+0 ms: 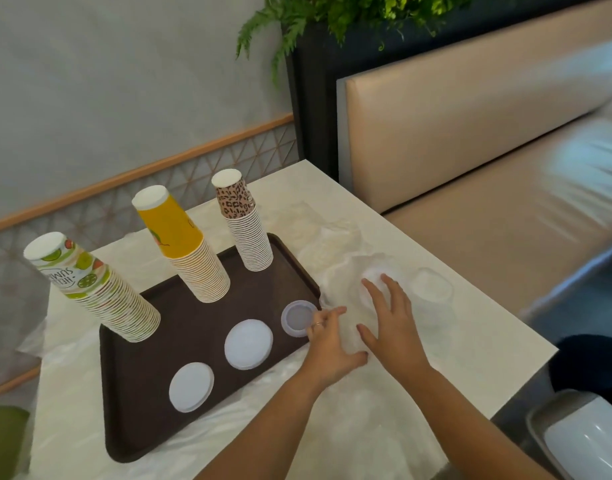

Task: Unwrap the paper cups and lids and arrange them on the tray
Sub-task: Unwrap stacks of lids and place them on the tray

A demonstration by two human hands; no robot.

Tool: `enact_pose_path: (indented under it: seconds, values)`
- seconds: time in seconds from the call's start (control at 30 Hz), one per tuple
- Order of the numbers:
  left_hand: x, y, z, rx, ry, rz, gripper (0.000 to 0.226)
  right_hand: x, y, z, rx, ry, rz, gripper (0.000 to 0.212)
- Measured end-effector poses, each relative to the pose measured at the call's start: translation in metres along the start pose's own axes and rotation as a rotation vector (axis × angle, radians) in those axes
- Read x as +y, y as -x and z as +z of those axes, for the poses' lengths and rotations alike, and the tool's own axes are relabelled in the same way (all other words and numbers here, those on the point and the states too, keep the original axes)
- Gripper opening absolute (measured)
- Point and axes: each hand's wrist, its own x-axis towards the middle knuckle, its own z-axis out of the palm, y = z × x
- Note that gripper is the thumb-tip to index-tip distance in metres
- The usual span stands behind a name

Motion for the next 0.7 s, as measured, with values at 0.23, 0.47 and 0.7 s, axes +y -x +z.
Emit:
enact_pose_path:
  seconds: [0.23, 0.47, 0.7]
  values:
    - [-0.001, -0.001, 0.020, -0.074, -0.083, 0.071, 0.071, -0.002, 0.000, 0.003, 0.009, 0.004, 0.028, 0.072]
    - [0.000, 0.000, 0.010, 0.018, -0.009, 0.076, 0.077, -0.005, -0.003, -0.004, -0.059, -0.045, 0.076, 0.074]
    - [0.014, 0.022, -0.035, 0.075, 0.285, 0.042, 0.078, -0.030, -0.002, -0.025, 0.069, -0.250, 0.015, 0.067]
